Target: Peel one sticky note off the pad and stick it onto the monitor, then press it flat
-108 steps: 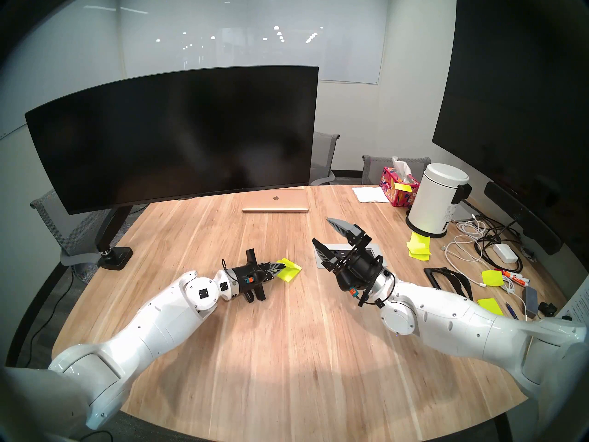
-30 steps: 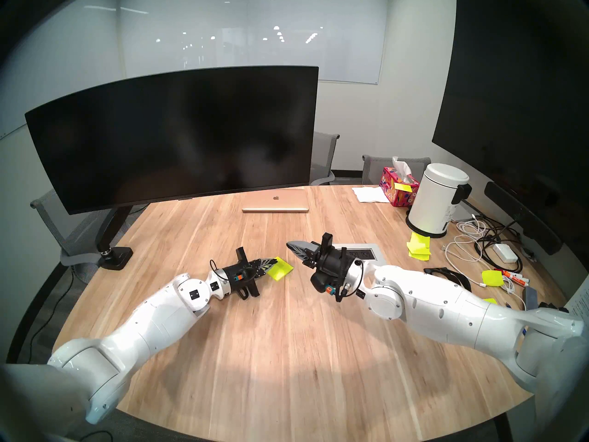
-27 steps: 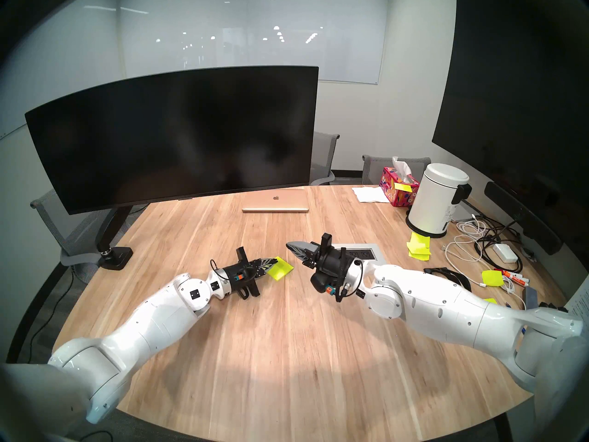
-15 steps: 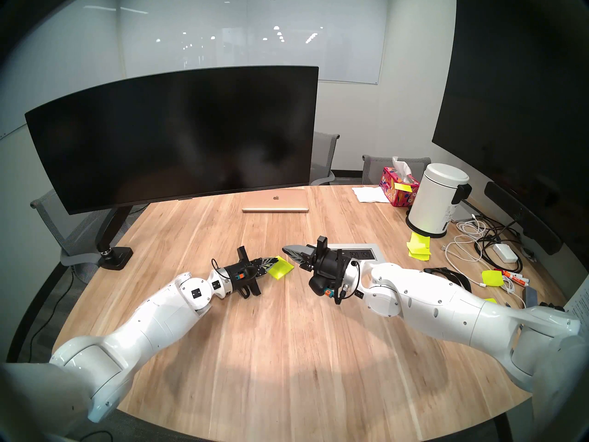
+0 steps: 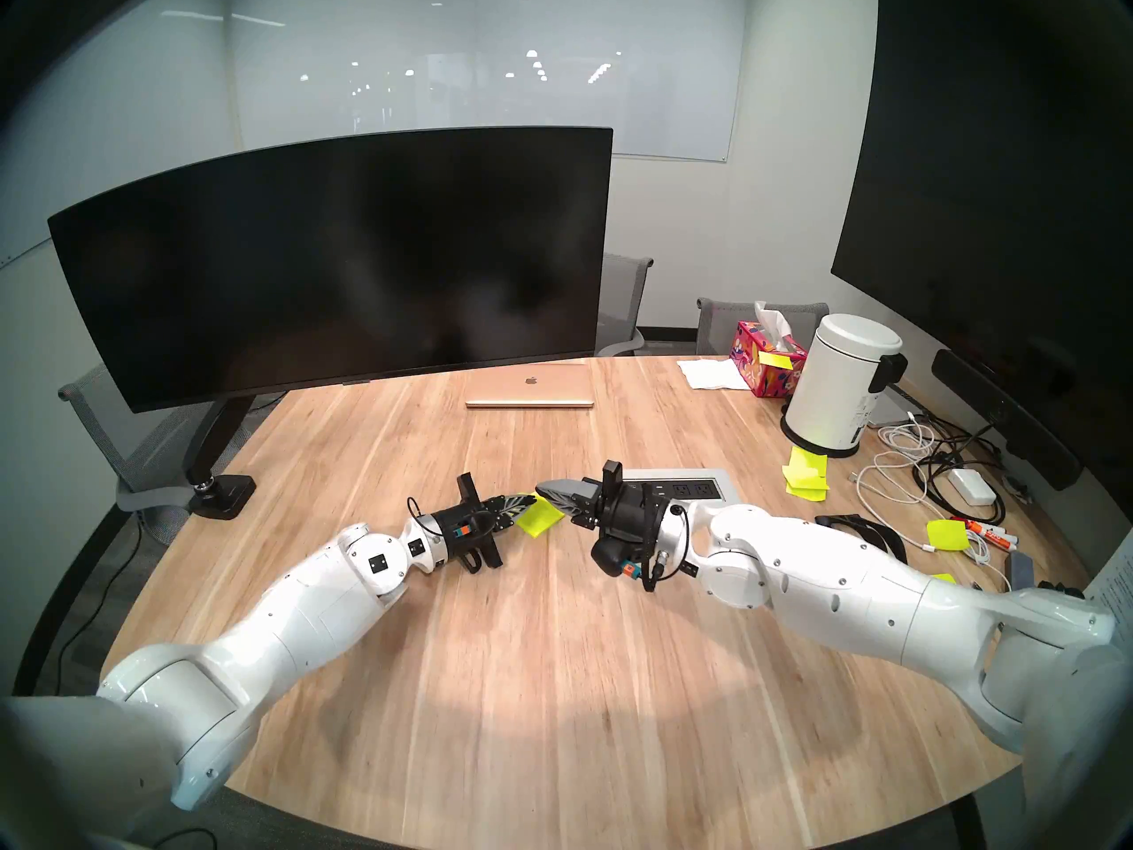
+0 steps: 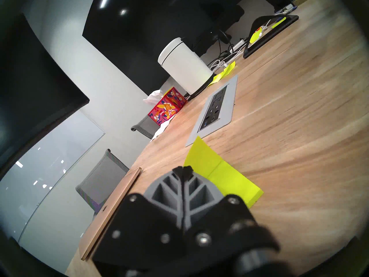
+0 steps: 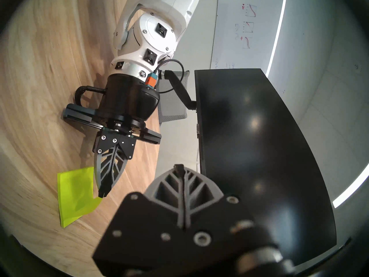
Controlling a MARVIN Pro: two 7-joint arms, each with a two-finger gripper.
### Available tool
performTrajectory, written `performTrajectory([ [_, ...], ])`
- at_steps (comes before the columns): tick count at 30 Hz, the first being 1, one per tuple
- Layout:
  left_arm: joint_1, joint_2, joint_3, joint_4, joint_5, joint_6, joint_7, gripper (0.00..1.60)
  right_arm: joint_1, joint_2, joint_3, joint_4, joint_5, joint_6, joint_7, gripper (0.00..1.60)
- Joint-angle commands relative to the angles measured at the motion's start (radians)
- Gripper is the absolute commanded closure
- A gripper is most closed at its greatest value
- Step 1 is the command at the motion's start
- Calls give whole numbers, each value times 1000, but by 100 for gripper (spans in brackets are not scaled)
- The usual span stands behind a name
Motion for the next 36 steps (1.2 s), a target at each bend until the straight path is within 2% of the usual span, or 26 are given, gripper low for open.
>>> performTrajectory([
  [1, 14, -1, 9, 13, 7, 5, -2, 160, 29, -7, 3, 22, -6, -27, 17, 160],
  [36, -9, -22, 15, 44, 6, 4, -3, 160, 48, -119, 8, 215, -66, -95, 7, 160],
])
